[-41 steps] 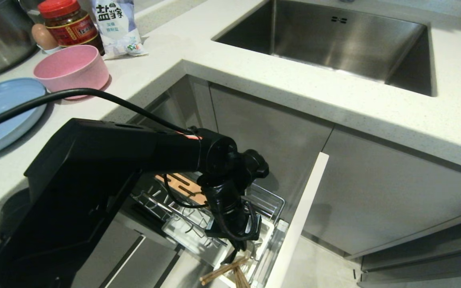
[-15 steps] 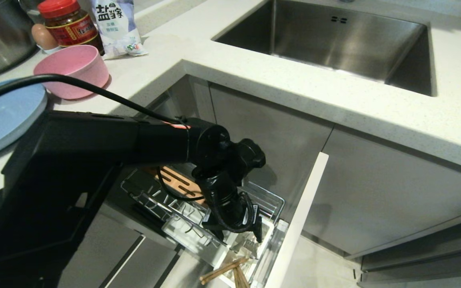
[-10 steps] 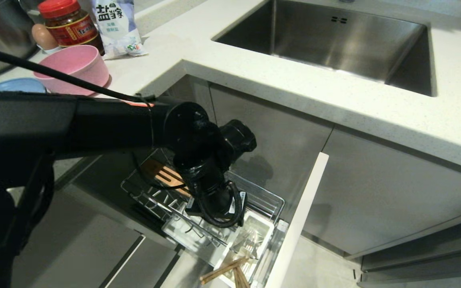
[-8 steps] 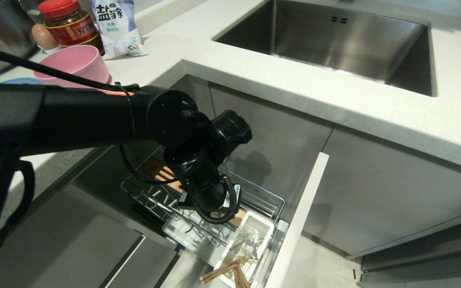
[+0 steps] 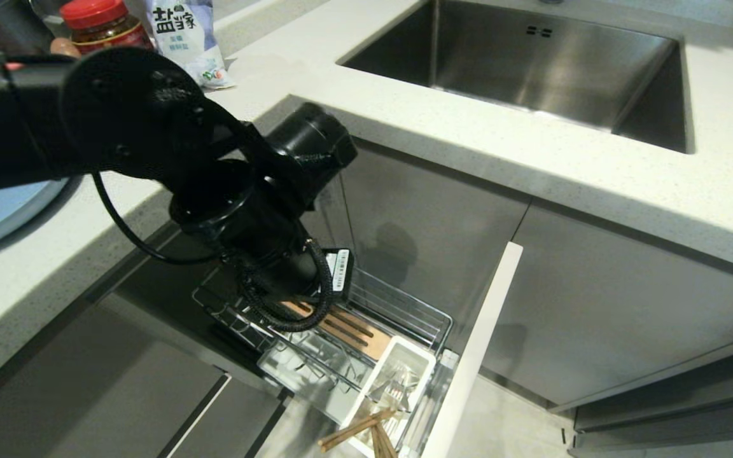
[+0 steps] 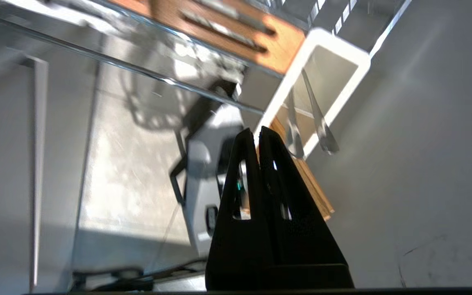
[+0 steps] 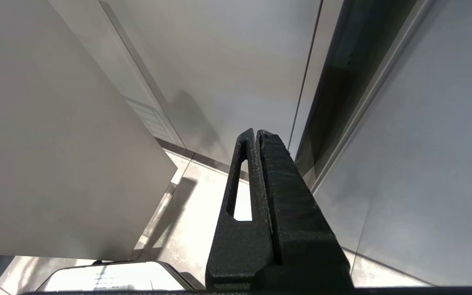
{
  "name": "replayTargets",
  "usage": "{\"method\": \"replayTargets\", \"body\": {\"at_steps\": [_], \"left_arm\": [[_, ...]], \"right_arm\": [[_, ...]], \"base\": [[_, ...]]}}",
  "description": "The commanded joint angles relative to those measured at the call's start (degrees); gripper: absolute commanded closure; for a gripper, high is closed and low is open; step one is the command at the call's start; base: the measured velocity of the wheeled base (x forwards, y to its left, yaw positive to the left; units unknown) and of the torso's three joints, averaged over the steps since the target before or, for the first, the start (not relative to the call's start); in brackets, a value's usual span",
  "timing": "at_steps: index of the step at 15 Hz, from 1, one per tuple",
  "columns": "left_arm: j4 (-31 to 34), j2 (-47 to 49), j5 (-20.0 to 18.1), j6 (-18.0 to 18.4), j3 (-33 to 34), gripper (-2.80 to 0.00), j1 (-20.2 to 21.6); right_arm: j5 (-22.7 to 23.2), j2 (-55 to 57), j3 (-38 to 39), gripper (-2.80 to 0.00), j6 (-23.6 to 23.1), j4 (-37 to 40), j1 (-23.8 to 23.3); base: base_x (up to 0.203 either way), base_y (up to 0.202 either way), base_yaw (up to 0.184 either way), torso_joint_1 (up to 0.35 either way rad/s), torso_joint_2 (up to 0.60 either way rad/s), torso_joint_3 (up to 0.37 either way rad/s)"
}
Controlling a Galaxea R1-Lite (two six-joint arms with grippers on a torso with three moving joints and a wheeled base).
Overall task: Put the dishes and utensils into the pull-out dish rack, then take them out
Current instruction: Pick up the bowl and place it in the cupboard
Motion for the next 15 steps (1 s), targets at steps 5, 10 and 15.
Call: {"method": "replayTargets", "body": {"at_steps": [5, 10, 15], "left_arm": [[-0.4, -13.6, 6.0, 0.3, -1.2, 0.0, 4.3], [-8.3, -21.5, 6.4, 3.3, -3.2, 0.0, 15.2], [-14.6, -25.3, 6.7, 8.1, -3.6, 0.0, 18.2]], "right_arm": [[-0.1, -0.2, 0.0, 0.0, 0.0, 0.0, 0.0], [0.0, -0.2, 0.0, 0.0, 0.0, 0.0, 0.0], [0.0, -0.2, 0.0, 0.0, 0.0, 0.0, 0.0]], "base": [[0.0, 0.0, 0.0, 0.0, 0.0, 0.0], [0.0, 0.0, 0.0, 0.0, 0.0, 0.0], [0.0, 0.0, 0.0, 0.0, 0.0, 0.0]]}}
